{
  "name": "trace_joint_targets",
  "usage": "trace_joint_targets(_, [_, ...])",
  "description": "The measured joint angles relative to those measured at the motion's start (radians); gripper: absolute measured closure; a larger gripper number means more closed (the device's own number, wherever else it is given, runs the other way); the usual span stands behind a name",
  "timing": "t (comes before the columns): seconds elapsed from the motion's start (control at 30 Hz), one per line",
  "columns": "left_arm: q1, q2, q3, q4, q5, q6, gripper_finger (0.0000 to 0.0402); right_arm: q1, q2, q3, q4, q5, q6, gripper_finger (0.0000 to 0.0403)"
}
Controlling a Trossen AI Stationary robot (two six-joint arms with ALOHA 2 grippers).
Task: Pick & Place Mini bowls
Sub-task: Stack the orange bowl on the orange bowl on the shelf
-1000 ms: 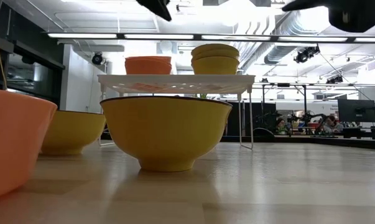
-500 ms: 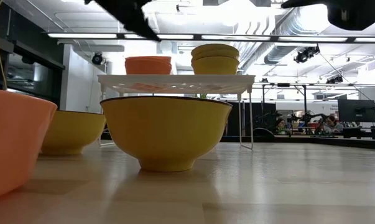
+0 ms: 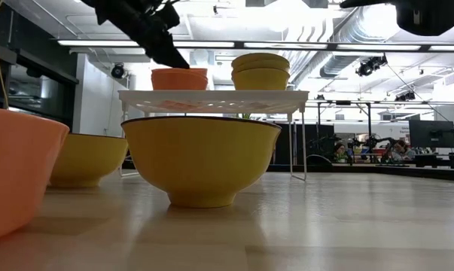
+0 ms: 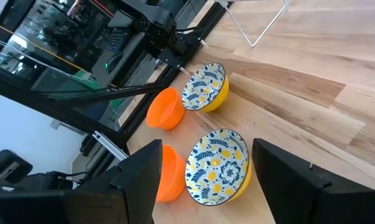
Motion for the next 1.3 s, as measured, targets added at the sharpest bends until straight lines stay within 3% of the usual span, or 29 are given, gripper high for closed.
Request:
trace_joint_targets(0.3, [0.000, 0.000, 0.000, 0.005, -0.058, -0.052, 0.0263, 0.000, 0.000, 0.000, 0.006, 0.000, -0.001, 0.0167])
trace_joint_targets(0.8, [0.000, -0.042, 0.000, 0.034, -0.055, -0.097, 0.0266, 0.000, 0.000, 0.000, 0.006, -0.019, -0.008, 0.0167])
trace_joint_targets(0.93, [0.000, -0.053, 0.001, 0.026, -0.114, -0.122, 0.0302, 0.000, 0.000, 0.000, 0.005, -0.018, -0.011, 0.0167])
trace_joint_targets(1.07, [0.000, -0.053, 0.001, 0.025, -0.145, -0.158, 0.0383, 0.000, 0.000, 0.000, 0.005, -0.013, -0.019, 0.0167])
trace_joint_targets(1.3, [-0.064, -0.037, 0.001, 0.033, -0.226, -0.185, 0.0399, 0.000, 0.000, 0.000, 0.003, 0.003, -0.033, 0.0167])
